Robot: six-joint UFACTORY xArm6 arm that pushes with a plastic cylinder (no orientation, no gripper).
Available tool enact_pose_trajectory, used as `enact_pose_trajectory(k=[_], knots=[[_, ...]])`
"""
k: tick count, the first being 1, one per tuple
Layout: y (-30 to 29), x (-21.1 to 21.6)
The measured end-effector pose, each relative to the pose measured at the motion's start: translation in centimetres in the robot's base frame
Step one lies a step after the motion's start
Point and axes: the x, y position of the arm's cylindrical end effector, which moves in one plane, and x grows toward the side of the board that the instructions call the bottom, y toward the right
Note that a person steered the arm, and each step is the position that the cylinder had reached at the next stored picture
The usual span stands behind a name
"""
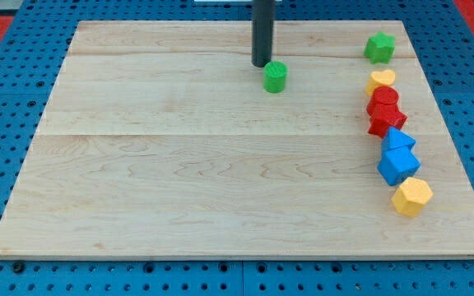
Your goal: Place the green circle to the left of the red circle
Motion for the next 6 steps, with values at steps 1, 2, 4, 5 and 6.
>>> enact_pose_trajectory(k=[1, 2, 4, 5, 6], knots=[[2.7, 3.2], [2.8, 3.8], [2.5, 3.4], [-1.3, 0.4], [2.1, -5.1]])
